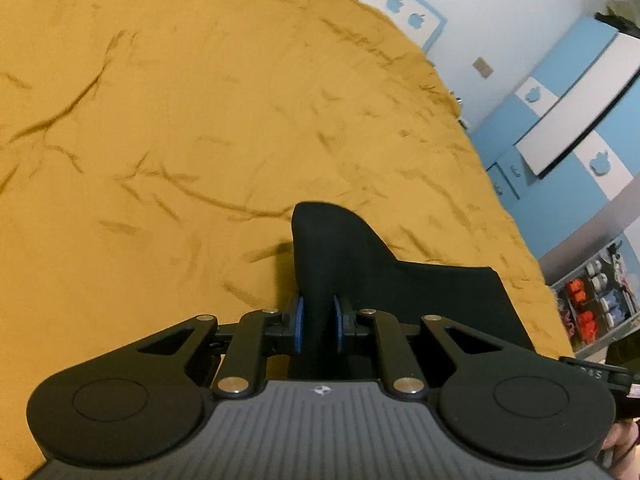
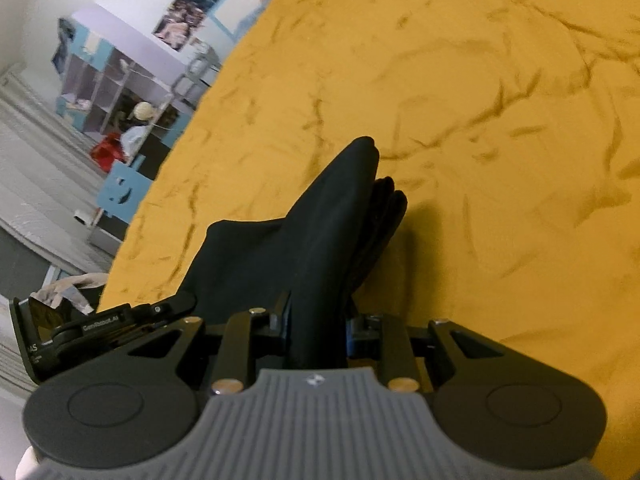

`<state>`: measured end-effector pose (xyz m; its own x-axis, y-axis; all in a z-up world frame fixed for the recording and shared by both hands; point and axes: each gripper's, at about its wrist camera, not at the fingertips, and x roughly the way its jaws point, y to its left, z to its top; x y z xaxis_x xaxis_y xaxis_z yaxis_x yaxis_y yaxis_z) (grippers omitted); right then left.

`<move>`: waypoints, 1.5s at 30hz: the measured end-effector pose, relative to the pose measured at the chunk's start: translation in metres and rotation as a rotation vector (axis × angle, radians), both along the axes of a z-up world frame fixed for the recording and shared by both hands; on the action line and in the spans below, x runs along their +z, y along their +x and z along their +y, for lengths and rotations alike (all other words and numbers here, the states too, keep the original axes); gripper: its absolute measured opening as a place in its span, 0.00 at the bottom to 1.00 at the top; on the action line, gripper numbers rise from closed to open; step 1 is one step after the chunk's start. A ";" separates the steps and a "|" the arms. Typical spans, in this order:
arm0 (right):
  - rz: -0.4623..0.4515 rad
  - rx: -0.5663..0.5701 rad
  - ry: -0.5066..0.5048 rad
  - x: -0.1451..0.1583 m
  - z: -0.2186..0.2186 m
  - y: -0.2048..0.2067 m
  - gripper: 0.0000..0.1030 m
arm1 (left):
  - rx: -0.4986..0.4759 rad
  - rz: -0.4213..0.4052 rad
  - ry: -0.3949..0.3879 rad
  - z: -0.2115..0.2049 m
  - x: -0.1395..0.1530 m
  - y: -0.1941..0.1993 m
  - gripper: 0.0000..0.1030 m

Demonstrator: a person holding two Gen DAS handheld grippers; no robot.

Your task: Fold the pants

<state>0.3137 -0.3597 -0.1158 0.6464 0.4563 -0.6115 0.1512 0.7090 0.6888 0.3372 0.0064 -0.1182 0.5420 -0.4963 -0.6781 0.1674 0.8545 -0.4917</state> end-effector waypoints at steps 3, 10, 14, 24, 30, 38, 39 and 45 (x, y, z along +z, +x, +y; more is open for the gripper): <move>0.018 0.006 0.005 -0.011 0.000 0.005 0.19 | 0.004 0.017 -0.013 0.008 -0.015 0.003 0.16; 0.085 -0.006 0.035 -0.037 -0.007 0.009 0.20 | -0.014 0.042 0.055 0.006 -0.028 0.004 0.25; 0.089 -0.011 0.003 -0.030 -0.005 0.007 0.24 | -0.028 0.033 0.096 0.008 -0.021 -0.003 0.28; 0.067 -0.049 -0.164 0.007 -0.022 -0.036 0.36 | -0.091 0.012 0.224 0.018 0.013 -0.055 0.32; -0.112 0.037 -0.485 0.050 0.024 -0.081 0.31 | -0.050 -0.177 0.356 -0.001 0.041 -0.113 0.33; -0.155 0.181 -0.776 0.036 0.088 -0.106 0.28 | -0.114 -0.260 0.500 -0.036 0.027 -0.163 0.34; -0.143 0.186 -0.791 0.030 0.089 -0.106 0.28 | -0.119 -0.258 0.517 -0.038 0.022 -0.166 0.34; -0.090 0.182 -0.747 0.007 0.081 -0.110 0.27 | -0.138 -0.210 0.518 -0.037 0.011 -0.171 0.35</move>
<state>0.2041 -0.2788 -0.1086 0.6629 0.0471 -0.7472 -0.0460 0.9987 0.0221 0.1660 -0.0303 -0.1072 0.6452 -0.2042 -0.7363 0.3438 0.9381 0.0410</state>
